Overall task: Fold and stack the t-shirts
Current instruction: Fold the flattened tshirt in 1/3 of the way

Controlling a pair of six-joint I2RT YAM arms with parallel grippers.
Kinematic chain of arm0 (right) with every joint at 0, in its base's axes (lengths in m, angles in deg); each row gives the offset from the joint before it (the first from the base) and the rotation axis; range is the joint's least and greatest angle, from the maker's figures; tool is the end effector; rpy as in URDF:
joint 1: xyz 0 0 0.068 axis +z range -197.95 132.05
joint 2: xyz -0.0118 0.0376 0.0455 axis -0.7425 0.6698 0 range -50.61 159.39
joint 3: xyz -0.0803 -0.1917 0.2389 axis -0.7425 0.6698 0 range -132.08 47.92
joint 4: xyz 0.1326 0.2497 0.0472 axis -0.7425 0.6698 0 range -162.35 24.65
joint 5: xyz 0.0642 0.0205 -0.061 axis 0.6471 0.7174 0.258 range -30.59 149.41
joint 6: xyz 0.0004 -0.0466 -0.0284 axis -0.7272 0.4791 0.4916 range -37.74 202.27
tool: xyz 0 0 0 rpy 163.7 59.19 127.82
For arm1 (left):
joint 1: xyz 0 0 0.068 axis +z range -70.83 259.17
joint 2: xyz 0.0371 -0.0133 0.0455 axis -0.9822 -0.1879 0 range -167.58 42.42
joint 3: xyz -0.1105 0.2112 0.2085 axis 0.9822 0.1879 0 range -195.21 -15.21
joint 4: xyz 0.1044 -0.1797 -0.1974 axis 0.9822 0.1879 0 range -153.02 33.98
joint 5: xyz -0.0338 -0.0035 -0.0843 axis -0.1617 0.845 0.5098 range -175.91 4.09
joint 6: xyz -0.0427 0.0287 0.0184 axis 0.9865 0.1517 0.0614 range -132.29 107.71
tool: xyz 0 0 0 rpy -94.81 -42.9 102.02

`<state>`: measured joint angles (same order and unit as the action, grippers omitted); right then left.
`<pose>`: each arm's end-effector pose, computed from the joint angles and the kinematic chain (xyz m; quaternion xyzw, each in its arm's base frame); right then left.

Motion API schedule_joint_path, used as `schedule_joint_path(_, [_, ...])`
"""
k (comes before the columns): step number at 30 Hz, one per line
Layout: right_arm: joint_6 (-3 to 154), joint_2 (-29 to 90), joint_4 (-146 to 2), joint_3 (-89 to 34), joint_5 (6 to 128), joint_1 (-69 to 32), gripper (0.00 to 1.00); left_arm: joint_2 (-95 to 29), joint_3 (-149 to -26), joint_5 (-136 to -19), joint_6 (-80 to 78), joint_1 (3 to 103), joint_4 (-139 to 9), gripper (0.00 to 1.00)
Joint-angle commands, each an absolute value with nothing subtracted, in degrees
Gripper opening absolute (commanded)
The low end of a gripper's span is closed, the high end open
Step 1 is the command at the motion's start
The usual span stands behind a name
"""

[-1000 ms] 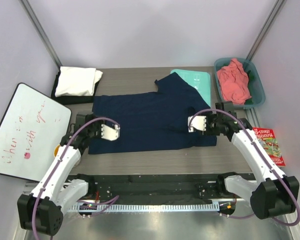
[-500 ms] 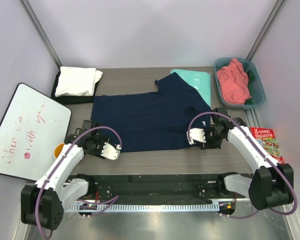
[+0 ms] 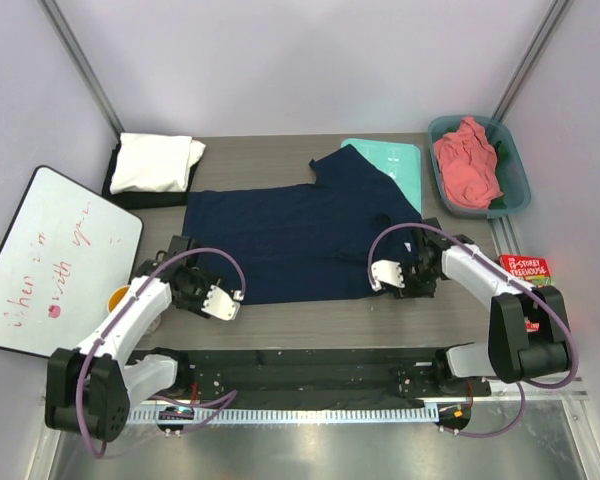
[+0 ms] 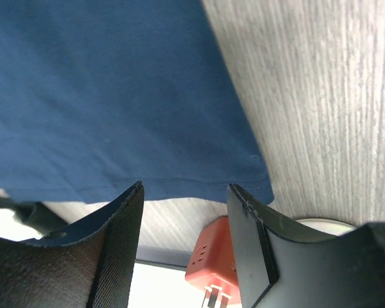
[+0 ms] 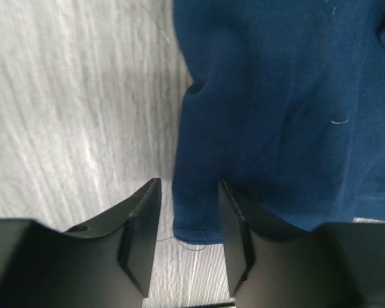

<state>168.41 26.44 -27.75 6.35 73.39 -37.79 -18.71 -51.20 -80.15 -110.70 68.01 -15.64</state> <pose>0.2206 0.0485 0.1981 -0.7436 0.6519 0.0427 0.1422 0.1713 -0.0375 0.2176 0.8109 0.5630 0.0688 0.1441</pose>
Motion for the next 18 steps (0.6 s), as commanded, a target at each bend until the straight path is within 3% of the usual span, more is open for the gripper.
schedule_joint_path(1, [167.34,28.48,-30.78,5.29,71.19,-37.49,0.43,-21.73,-53.97,-82.21,-112.05,68.27,-13.01,0.54])
schedule_joint_path(18, [170.86,30.16,-27.17,6.43,66.27,-44.51,0.43,-31.06,-55.2,-90.3,-111.17,69.15,-13.44,0.47])
